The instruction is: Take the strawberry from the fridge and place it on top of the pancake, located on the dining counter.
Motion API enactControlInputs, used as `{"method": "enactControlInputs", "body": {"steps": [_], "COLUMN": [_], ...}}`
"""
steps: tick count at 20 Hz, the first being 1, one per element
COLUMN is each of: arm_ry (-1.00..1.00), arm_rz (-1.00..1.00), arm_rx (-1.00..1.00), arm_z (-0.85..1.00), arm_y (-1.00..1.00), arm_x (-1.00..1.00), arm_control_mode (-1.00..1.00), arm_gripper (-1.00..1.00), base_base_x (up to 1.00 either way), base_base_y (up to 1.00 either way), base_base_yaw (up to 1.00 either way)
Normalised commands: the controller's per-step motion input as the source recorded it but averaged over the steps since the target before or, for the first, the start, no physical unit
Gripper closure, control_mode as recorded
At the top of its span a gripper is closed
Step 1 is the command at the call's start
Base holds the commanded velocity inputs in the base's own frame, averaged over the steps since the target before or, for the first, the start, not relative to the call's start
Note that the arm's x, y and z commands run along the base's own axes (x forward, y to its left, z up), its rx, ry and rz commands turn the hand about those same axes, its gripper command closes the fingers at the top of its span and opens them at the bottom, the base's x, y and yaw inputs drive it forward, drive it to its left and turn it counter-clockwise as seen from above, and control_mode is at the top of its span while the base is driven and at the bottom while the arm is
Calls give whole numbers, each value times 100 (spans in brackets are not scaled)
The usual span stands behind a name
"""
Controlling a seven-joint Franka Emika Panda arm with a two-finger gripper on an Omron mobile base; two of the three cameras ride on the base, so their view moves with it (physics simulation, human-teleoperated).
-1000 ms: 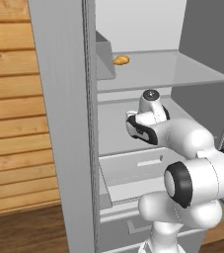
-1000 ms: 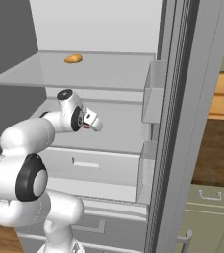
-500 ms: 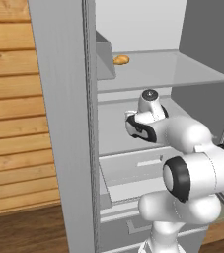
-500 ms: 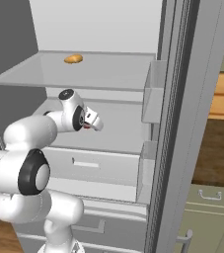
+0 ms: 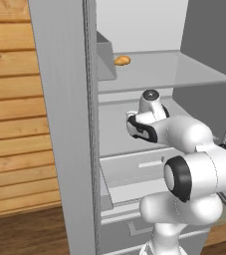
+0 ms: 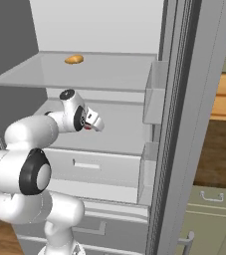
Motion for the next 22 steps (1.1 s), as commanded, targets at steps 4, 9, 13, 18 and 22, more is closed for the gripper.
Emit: {"method": "enactControlInputs", "body": {"steps": [4, 9, 13, 18, 22], "arm_ry": [0, 0, -2, -11, -7], "arm_rz": [0, 0, 0, 0, 11], "arm_rx": [0, 1, 1, 0, 2], "arm_z": [-15, -13, -8, 0, 41], "arm_y": [0, -3, -2, -15, -11], "arm_x": [0, -6, -36, -98, -98], "arm_control_mode": [-100, -100, -100, -100, -100], "arm_gripper": [100, 100, 100, 100, 100], "base_base_x": [0, 0, 0, 0, 0], "base_base_y": [0, 0, 0, 0, 0], "base_base_yaw": [0, 0, 0, 0, 0]}}
